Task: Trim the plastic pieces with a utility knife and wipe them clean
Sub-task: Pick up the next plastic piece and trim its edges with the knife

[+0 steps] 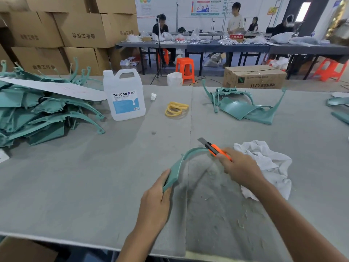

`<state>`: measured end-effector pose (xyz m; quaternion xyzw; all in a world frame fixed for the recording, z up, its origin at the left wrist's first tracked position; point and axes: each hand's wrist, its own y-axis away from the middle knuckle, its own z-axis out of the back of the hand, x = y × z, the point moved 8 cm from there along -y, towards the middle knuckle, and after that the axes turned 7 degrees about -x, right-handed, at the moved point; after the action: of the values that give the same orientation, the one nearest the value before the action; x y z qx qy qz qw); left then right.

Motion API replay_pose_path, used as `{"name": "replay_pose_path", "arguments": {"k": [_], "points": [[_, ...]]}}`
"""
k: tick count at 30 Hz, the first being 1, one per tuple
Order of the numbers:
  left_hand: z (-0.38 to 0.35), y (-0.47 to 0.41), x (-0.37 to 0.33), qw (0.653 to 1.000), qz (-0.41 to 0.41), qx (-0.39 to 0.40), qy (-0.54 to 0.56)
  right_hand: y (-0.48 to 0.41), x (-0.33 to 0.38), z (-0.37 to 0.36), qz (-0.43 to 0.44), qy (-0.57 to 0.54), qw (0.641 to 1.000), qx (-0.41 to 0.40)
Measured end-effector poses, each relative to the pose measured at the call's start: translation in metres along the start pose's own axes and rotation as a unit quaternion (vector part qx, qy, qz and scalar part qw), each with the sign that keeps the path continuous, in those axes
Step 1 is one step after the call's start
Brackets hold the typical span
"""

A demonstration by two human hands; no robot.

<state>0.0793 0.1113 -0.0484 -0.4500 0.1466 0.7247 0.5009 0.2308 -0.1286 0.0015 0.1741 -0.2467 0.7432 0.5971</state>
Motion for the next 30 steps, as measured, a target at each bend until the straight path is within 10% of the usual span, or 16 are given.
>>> {"name": "replay_pose_path", "arguments": {"k": [12, 30], "points": [[-0.003, 0.004, -0.002, 1.000, -0.006, 0.007, -0.018, 0.067, 0.072, 0.040, 0.249, 0.089, 0.954, 0.142], [0.003, 0.005, 0.001, 0.998, 0.011, -0.040, 0.039, -0.030, -0.056, -0.009, -0.031, 0.139, 0.987, -0.072]]}}
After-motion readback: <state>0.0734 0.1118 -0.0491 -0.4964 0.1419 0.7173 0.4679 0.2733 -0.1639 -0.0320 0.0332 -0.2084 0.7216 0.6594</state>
